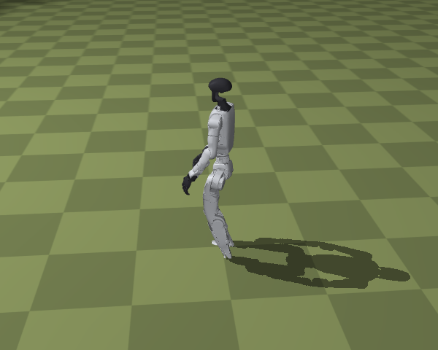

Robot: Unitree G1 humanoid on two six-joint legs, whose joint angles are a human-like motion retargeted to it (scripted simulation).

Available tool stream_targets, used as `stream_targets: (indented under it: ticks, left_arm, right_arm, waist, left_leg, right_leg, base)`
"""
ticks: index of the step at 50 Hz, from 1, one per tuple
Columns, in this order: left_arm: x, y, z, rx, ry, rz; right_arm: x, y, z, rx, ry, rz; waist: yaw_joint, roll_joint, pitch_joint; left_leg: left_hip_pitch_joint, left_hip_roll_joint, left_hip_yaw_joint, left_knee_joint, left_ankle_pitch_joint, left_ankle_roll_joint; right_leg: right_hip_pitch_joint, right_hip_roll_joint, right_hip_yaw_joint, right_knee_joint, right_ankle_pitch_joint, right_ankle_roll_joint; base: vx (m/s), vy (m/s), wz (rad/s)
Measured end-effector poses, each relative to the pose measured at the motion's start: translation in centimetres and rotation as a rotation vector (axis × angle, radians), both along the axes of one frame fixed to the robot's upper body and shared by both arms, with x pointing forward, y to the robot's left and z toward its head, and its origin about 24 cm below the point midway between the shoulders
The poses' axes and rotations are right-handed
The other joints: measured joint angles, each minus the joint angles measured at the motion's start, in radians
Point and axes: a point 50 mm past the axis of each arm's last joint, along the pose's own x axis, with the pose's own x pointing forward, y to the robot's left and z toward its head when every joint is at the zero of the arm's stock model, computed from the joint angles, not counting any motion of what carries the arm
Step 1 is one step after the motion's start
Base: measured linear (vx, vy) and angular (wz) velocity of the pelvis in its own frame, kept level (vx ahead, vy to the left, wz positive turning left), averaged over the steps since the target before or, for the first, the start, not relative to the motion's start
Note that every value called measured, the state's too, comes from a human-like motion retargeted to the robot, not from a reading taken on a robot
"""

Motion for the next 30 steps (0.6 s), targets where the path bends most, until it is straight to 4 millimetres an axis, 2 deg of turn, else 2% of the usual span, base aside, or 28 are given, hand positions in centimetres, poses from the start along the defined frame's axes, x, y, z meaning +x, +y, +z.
stream_targets:
  ticks: [7, 15, 20, 23, 25, 28, 30]
  left_arm:
    - [0.3, 0.6, 0.2, 0.022, -0.035, 0.015]
    - [0.2, 0.7, 0.6, 0.027, -0.096, 0.04]
    - [0.9, -0.1, 1.3, 0.004, -0.193, 0.079]
    - [1.1, 0.2, 2.0, 0.008, -0.267, 0.125]
    - [1.0, 0.5, 2.5, 0.014, -0.313, 0.156]
    - [0.2, 0.9, 3.1, 0.012, -0.361, 0.193]
    - [-0.5, 1.4, 3.9, -0.011, -0.391, 0.219]
  right_arm:
    - [0.3, 0.6, 0.1, 0.03, -0.029, -0.029]
    - [-0.2, 0.5, 0.4, 0.058, -0.082, -0.07]
    - [1.4, 0.3, 2.1, 0.067, -0.218, -0.091]
    - [4.0, 0.3, 4.6, 0.066, -0.382, -0.081]
    - [6.3, 0.5, 7.2, 0.065, -0.528, -0.062]
    - [9.9, 1.1, 12.5, 0.087, -0.789, -0.036]
    - [12.0, 1.6, 17.2, 0.131, -0.978, -0.027]
  waist:
    - [-0.018, 0.019, -0.043]
    - [-0.009, 0.054, -0.035]
    - [0.02, 0.102, -0.012]
    - [0.056, 0.151, 0.001]
    - [0.087, 0.184, 0.008]
    - [0.138, 0.219, 0.01]
    - [0.157, 0.213, 0.022]
  left_leg:
    - [-0.17, 0.062, -0.005, 0.231, -0.104, -0.006]
    - [-0.288, 0.162, -0.019, 0.503, -0.225, -0.014]
    - [-0.401, 0.292, -0.034, 0.781, -0.298, -0.022]
    - [-0.493, 0.415, -0.047, 0.979, -0.292, -0.031]
    - [-0.56, 0.496, -0.067, 1.106, -0.282, -0.029]
    - [-0.649, 0.581, -0.103, 1.245, -0.256, -0.021]
    - [-0.676, 0.579, -0.11, 1.275, -0.225, -0.017]
  right_leg:
    - [-0.075, 0.028, -0.016, 0.029, -0.006, -0.015]
    - [-0.117, 0.097, -0.03, 0.115, -0.035, -0.057]
    - [-0.16, 0.198, -0.034, 0.188, -0.047, -0.114]
    - [-0.199, 0.294, -0.033, 0.222, -0.047, -0.157]
    - [-0.224, 0.36, -0.028, 0.24, -0.047, -0.18]
    - [-0.242, 0.437, -0.008, 0.247, -0.047, -0.196]
    - [-0.225, 0.445, 0.018, 0.23, -0.047, -0.19]
  base:
    - [0.0, 0.0, 0.04]
    - [0.05, -0.04, -0.08]
    - [0.06, -0.06, -0.33]
    - [0.07, -0.05, -0.67]
    - [0.09, -0.04, -0.88]
    - [0.13, -0.02, -0.81]
    - [0.19, 0.01, -0.23]
